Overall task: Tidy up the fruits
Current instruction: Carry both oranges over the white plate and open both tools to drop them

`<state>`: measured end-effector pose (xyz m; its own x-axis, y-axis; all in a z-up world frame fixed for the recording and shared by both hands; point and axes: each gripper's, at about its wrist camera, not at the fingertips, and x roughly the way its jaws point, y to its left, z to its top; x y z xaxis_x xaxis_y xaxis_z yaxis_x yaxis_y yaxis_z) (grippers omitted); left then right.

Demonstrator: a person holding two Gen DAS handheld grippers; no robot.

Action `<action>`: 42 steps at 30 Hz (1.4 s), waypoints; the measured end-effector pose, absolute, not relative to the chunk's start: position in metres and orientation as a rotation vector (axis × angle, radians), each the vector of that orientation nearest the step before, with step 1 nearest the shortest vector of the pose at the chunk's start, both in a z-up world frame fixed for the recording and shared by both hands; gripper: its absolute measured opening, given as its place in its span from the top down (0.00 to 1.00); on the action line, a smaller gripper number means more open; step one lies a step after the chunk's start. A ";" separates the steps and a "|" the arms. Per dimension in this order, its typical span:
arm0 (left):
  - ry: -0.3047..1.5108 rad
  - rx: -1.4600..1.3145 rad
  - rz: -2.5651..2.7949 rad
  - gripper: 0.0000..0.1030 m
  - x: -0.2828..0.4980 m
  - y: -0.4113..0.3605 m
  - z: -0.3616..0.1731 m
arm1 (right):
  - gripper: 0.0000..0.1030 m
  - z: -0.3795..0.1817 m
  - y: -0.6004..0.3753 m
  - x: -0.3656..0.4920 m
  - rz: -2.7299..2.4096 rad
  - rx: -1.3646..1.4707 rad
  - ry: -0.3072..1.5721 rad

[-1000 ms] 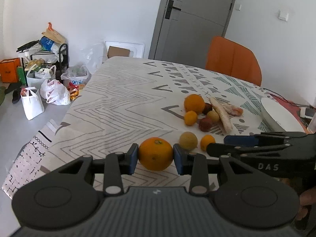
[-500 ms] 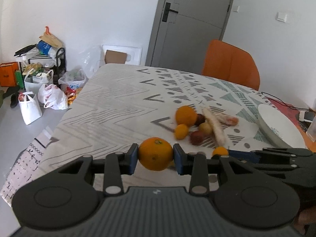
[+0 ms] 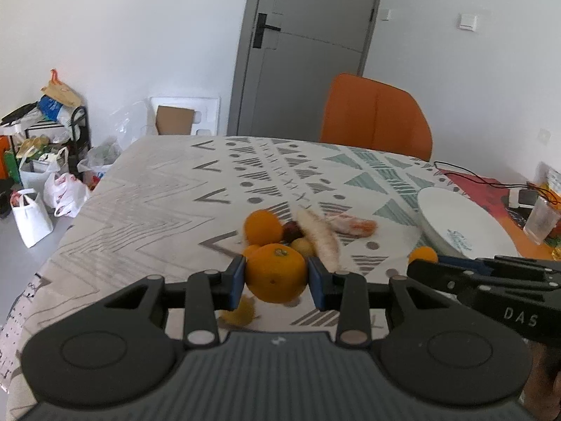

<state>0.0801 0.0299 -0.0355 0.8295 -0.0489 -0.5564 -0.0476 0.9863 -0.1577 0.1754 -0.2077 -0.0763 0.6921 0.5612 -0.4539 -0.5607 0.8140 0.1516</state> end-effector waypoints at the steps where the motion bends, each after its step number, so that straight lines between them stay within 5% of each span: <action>1: 0.591 -0.164 -0.006 0.65 0.081 0.027 -0.034 | 0.79 -0.075 -0.211 0.176 0.619 0.007 0.503; 42: 0.594 -0.017 -0.237 0.65 0.155 -0.116 -0.030 | 0.79 -0.092 -0.370 0.205 0.332 0.186 0.442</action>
<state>0.1546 -0.1156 -0.0305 0.8024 -0.2258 -0.5525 0.2162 0.9728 -0.0837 0.2051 -0.3696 -0.0920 0.8514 0.3537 -0.3872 -0.2739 0.9295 0.2468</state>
